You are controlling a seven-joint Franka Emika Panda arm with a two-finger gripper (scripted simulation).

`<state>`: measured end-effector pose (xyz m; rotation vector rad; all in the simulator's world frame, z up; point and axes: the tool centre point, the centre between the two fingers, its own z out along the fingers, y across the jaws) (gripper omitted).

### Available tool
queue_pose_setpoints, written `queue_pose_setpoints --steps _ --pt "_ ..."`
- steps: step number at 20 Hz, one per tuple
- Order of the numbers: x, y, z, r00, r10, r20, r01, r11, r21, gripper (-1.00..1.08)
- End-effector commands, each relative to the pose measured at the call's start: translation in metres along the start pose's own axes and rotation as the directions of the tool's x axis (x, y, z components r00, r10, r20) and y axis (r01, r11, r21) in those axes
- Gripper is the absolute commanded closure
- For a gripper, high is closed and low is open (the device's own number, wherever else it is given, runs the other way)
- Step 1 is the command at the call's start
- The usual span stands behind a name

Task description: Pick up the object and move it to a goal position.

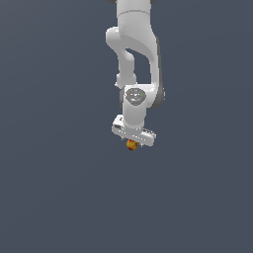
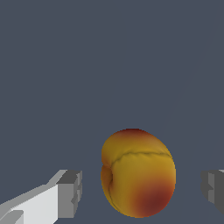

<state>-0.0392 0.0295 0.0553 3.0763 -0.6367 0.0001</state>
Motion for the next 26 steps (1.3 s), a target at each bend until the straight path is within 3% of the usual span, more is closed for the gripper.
queue_pose_setpoints --steps 1,7,8,20,26 --pt "-0.001 0.0 0.012 1.0 0.001 0.0 -0.001 1.0 0.0 -0.92" --pt "0.0 0.0 0.022 1.0 0.002 0.0 -0.002 1.0 0.0 -0.92" --pt "0.0 0.0 0.022 1.0 0.002 0.0 -0.002 1.0 0.0 1.08" --pt "0.001 -0.002 0.02 1.0 0.0 -0.003 0.0 1.0 0.003 1.08" --pt "0.019 -0.02 0.003 0.998 -0.02 -0.051 0.022 0.999 0.036 1.08"
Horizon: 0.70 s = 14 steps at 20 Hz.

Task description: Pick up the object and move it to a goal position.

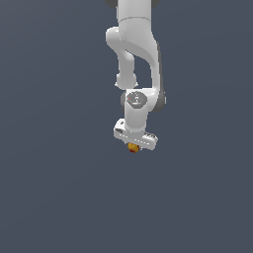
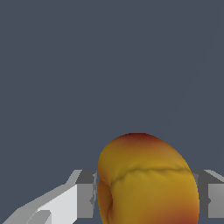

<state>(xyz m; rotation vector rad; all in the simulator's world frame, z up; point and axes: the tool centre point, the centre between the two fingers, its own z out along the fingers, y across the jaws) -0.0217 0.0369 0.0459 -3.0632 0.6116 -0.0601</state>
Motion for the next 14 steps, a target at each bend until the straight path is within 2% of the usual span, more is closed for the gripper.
queue_pose_setpoints --steps 1,5,8,11,14 --pt "0.012 -0.012 -0.011 0.999 -0.013 -0.031 0.013 1.0 0.021 1.08" --pt "0.037 -0.039 -0.039 0.994 -0.042 -0.105 0.049 0.996 0.071 1.08" --pt "0.061 -0.067 -0.071 0.981 -0.067 -0.184 0.09 0.989 0.12 1.08" --pt "0.086 -0.102 -0.118 0.954 -0.093 -0.285 0.148 0.973 0.177 1.08" --pt "0.106 -0.135 -0.17 0.915 -0.111 -0.387 0.212 0.95 0.228 1.08"
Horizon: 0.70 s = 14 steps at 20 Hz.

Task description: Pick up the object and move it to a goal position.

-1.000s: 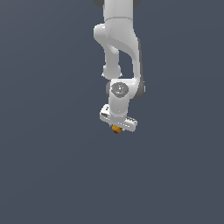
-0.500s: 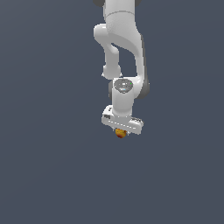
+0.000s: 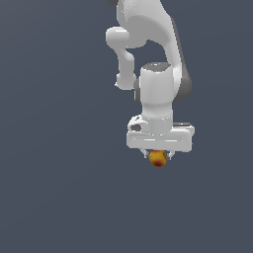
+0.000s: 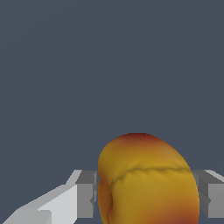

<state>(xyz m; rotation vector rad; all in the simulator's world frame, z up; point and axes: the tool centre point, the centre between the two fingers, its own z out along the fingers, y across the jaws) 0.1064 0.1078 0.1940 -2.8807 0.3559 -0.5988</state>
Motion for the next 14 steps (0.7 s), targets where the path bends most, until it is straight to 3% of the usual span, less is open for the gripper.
queue_pose_setpoints --steps 1,8,14 --pt "0.032 -0.032 -0.031 0.996 -0.035 -0.087 0.04 0.998 0.058 1.08" --pt "0.09 -0.108 -0.127 0.947 -0.098 -0.305 0.161 0.969 0.186 1.08" --pt "0.111 -0.151 -0.198 0.891 -0.12 -0.437 0.248 0.936 0.249 1.08"
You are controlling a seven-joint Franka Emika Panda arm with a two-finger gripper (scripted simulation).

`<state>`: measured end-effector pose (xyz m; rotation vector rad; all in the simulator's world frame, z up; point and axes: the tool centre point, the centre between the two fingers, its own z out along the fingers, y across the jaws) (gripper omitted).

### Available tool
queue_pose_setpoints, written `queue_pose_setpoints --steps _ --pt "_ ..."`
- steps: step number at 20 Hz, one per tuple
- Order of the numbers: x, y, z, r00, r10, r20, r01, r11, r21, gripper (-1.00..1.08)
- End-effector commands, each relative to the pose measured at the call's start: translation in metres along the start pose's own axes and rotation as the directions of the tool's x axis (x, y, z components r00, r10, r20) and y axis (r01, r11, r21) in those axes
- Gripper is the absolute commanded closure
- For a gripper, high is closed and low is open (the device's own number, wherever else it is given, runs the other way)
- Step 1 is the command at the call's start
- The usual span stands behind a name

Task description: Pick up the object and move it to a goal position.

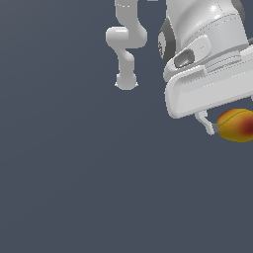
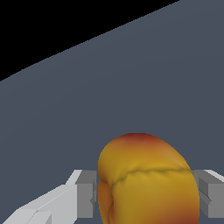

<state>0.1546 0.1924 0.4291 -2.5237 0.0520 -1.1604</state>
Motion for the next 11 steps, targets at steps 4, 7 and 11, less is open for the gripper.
queue_pose_setpoints --steps 4,7,11 --pt "0.026 -0.028 -0.027 0.997 -0.031 -0.073 0.035 0.998 0.051 1.08" --pt "0.031 -0.034 -0.033 0.995 -0.038 -0.09 0.043 0.997 0.063 1.08" --pt "0.033 -0.036 -0.036 0.995 -0.04 -0.096 0.047 0.997 0.068 1.08"
